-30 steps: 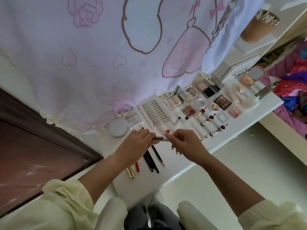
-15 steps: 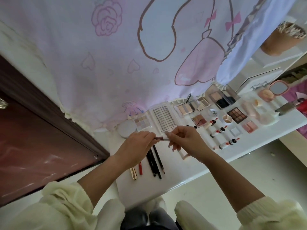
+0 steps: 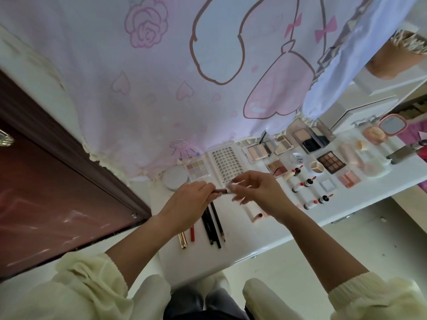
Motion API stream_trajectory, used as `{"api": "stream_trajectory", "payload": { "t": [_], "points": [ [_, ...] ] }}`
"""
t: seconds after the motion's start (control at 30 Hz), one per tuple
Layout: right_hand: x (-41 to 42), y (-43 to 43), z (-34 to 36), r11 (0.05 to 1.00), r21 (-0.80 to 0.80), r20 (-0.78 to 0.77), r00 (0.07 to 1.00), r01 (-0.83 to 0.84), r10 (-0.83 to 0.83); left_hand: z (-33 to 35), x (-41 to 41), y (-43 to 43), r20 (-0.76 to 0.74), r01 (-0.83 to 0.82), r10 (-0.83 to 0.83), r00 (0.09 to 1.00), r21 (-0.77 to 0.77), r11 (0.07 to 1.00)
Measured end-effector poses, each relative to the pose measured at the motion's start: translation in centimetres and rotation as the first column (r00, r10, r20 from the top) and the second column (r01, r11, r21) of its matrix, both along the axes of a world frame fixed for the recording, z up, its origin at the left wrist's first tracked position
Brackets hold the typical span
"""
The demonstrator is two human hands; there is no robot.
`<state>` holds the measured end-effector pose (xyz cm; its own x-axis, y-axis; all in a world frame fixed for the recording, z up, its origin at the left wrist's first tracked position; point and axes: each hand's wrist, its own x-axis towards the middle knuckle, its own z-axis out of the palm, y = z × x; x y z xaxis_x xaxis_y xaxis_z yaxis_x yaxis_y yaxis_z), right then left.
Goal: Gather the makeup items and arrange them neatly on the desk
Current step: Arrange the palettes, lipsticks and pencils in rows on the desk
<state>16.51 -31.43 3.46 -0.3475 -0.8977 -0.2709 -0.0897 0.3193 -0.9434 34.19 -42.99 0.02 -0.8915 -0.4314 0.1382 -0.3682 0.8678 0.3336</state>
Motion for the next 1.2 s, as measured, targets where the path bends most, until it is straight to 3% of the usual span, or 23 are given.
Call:
{"api": "stream_trajectory", "payload": {
  "t": [0.17, 0.3, 0.43, 0.63, 0.8, 1.03, 1.2],
  "points": [
    [-0.8, 0.4, 0.1, 0.999, 0.002, -0.030, 0.999, 0.043, -0.042, 0.3, -0.4, 0.4, -0.003, -0.004, 0.004, 1.000, 0.037, 0.999],
    [-1.2, 0.4, 0.3, 0.998, -0.061, 0.027, 0.999, 0.035, -0.034, 0.3, -0.5, 0.6, 0.009, -0.049, 0.048, 0.999, 0.141, 0.989],
    [-1.1, 0.2, 0.3, 0.998, -0.040, -0.009, 0.998, 0.058, -0.058, 0.7, -0.6, 1.0, 0.043, -0.092, 0.084, 0.995, 0.230, 0.969],
    [-2.1, 0.3, 0.2, 0.987, -0.130, 0.001, 0.995, 0.094, -0.095, 0.9, -0.5, 1.6, 0.032, -0.128, 0.129, 0.991, 0.486, 0.864],
    [-1.8, 0.3, 0.2, 0.989, -0.068, -0.083, 0.987, 0.134, -0.140, 1.0, -0.8, 2.0, 0.034, -0.133, 0.137, 0.990, 0.542, 0.830],
    [-2.2, 0.6, -0.1, 0.981, -0.125, -0.013, 0.988, 0.148, -0.151, 1.0, -0.5, 2.3, 0.054, -0.153, 0.154, 0.987, 0.631, 0.761],
    [-1.8, 0.2, -0.1, 0.989, -0.058, -0.134, 0.981, 0.135, -0.142, 1.1, -0.6, 2.5, 0.072, -0.160, 0.149, 0.986, 0.651, 0.742]
  ]
}}
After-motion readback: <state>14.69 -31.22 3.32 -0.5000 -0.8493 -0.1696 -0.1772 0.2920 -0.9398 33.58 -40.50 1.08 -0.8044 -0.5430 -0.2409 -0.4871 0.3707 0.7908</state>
